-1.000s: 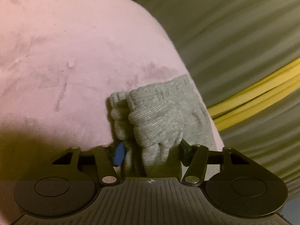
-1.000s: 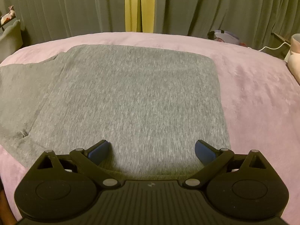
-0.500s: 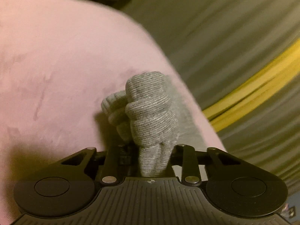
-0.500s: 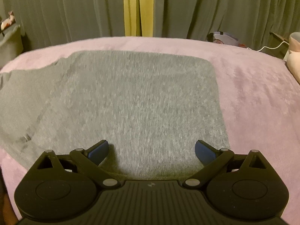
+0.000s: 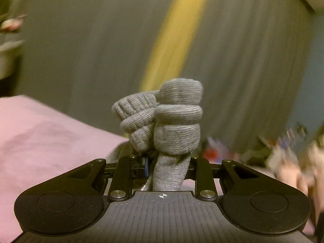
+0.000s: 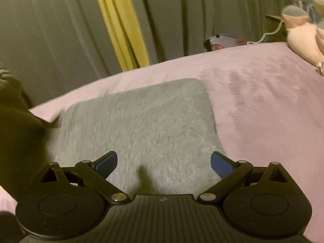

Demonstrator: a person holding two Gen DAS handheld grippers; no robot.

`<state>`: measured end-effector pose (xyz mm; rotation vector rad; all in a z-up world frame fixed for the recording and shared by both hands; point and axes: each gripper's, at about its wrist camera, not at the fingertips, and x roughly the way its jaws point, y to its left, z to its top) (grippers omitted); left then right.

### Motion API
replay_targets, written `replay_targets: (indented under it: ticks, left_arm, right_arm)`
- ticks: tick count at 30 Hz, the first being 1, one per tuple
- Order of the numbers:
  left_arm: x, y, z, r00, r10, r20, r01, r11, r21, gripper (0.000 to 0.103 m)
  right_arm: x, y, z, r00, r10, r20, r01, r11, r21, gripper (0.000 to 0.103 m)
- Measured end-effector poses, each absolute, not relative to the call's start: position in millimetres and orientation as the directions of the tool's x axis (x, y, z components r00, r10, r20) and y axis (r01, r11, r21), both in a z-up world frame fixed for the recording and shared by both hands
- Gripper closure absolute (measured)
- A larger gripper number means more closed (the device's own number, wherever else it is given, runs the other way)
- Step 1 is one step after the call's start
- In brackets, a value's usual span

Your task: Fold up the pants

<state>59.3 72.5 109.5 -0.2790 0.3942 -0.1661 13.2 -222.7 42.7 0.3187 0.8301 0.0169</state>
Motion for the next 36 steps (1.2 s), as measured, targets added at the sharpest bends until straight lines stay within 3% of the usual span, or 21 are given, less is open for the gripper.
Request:
replay_targets:
  ticks: [4,7,9,11,13,15,17,19,23,25,27,31,36]
  left_arm:
    - [64,-12,69,0.823,-0.263,-0.504,0.214,0.965,-0.154,0.073]
    - [72,-60,21,0.734,-0.192,-0.651,0.268,0.963,0.019,0.065]
    - [52,-85,6,0.723,-0.123,-0.68,0.31,0.937,0.16,0.056]
    - [44,-90,2,0.722,-0.118,-0.682,0.355,0.909,0.218,0.045]
    - [37,-80,8,0.699,-0.177,-0.693,0.385,0.909,0.156,0.035]
    - [32,-56,16,0.641,-0.284,-0.713,0.409,0.913,0.003,0.019]
    - [27,-28,25,0.614,-0.391,-0.685,0.41,0.9,-0.146,0.015]
    - [17,-3,33,0.627,-0.416,-0.659,0.362,0.904,-0.227,0.01]
    - [21,61,34,0.733,-0.183,-0.655,0.059,0.977,-0.207,0.008]
    - [24,96,28,0.732,-0.025,-0.68,-0.154,0.967,-0.202,0.008]
    - [23,118,23,0.699,0.042,-0.714,-0.267,0.941,-0.206,0.008]
    - [26,141,6,0.66,0.03,-0.75,-0.334,0.907,-0.257,0.008]
    - [36,131,-3,0.58,0.123,-0.805,-0.393,0.908,-0.144,0.008]
  right_arm:
    - [8,-233,44,0.69,0.146,-0.709,0.143,0.933,0.331,0.004]
    - [9,-237,44,0.689,0.167,-0.705,0.139,0.925,0.354,0.004]
    - [9,-236,42,0.684,0.179,-0.707,0.131,0.924,0.361,0.004]
    - [10,-233,42,0.678,0.2,-0.707,0.112,0.923,0.368,0.004]
    - [11,-230,41,0.67,0.224,-0.708,0.091,0.922,0.377,0.004]
    - [13,-228,39,0.661,0.247,-0.709,0.075,0.918,0.39,0.004]
    - [14,-226,39,0.65,0.273,-0.709,0.061,0.911,0.407,0.004]
    - [15,-224,37,0.637,0.301,-0.71,0.048,0.903,0.426,0.004]
    - [18,-226,36,0.612,0.375,-0.696,0.046,0.862,0.505,0.004]
    - [24,-228,33,0.599,0.394,-0.697,0.075,0.839,0.539,0.004]
    - [30,-231,30,0.585,0.417,-0.696,0.097,0.816,0.57,0.004]
    - [35,-233,32,0.57,0.454,-0.685,0.097,0.791,0.605,0.004]
    - [45,-231,30,0.562,0.486,-0.67,0.13,0.748,0.651,0.004]
